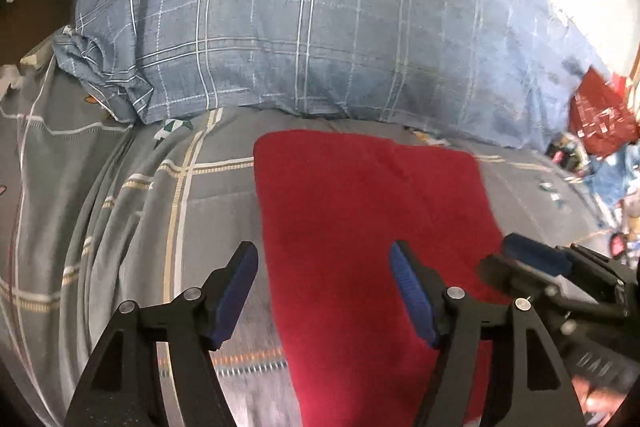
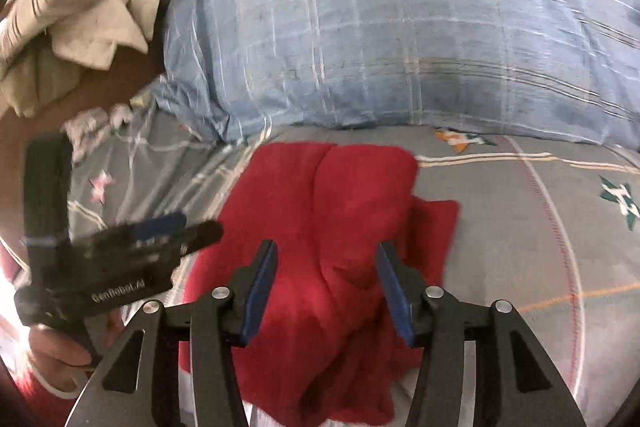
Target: Fold small clothes
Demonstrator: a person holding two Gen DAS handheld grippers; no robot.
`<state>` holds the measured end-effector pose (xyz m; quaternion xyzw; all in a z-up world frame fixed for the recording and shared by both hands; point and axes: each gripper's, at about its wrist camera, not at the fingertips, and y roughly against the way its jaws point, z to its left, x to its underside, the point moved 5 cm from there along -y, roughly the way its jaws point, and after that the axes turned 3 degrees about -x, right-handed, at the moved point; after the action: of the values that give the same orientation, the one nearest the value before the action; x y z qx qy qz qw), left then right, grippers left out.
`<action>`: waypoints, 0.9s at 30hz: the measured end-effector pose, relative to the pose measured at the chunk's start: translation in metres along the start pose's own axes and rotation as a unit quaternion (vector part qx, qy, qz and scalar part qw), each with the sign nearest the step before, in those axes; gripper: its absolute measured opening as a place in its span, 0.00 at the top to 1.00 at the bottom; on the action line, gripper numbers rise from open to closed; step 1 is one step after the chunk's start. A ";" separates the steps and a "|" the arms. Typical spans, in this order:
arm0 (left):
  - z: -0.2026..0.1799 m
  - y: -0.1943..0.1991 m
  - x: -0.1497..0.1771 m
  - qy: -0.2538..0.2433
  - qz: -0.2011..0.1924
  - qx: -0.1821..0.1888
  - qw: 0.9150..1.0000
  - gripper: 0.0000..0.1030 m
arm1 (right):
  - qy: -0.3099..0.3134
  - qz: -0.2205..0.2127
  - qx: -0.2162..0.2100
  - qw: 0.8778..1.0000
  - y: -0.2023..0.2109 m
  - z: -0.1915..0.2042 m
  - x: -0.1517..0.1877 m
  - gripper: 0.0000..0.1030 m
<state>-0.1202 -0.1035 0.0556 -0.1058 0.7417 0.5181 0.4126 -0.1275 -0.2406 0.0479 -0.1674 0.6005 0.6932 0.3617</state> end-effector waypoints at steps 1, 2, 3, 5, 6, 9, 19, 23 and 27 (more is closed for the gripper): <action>-0.002 -0.011 0.000 -0.004 0.003 -0.003 1.000 0.34 | 0.007 0.008 0.005 1.000 -0.007 0.001 0.001 0.57; -0.006 -0.019 0.002 -0.005 0.006 -0.005 1.000 0.34 | 0.015 0.019 0.022 0.999 -0.018 -0.001 0.003 0.59; -0.006 -0.025 0.007 -0.004 0.010 -0.005 1.000 0.33 | 0.017 0.027 0.036 0.999 -0.025 -0.004 0.004 0.59; -0.005 -0.036 0.011 0.003 0.012 -0.002 1.000 0.31 | 0.002 0.039 0.037 0.999 -0.039 -0.016 0.011 0.59; -0.002 -0.043 0.008 0.006 0.009 -0.004 1.000 0.28 | -0.002 0.031 0.029 0.999 -0.040 -0.019 0.012 0.58; -0.002 -0.048 0.004 0.007 0.002 -0.008 1.000 0.27 | -0.001 0.026 0.021 0.999 -0.039 -0.021 0.013 0.56; 0.004 -0.037 0.014 0.009 -0.023 -0.015 1.000 0.28 | -0.012 0.019 0.008 1.000 -0.004 -0.006 0.022 0.50; 0.004 -0.026 0.020 0.011 -0.025 -0.018 0.999 0.28 | 0.000 0.054 0.048 0.997 -0.019 -0.006 0.047 0.49; 0.007 -0.010 0.025 0.001 -0.038 -0.034 0.999 0.28 | 0.003 0.049 0.056 0.997 -0.017 -0.002 0.048 0.50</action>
<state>-0.1264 -0.0948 0.0303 -0.1484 0.7199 0.5267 0.4270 -0.1486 -0.2276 0.0029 -0.1193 0.6466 0.6753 0.3340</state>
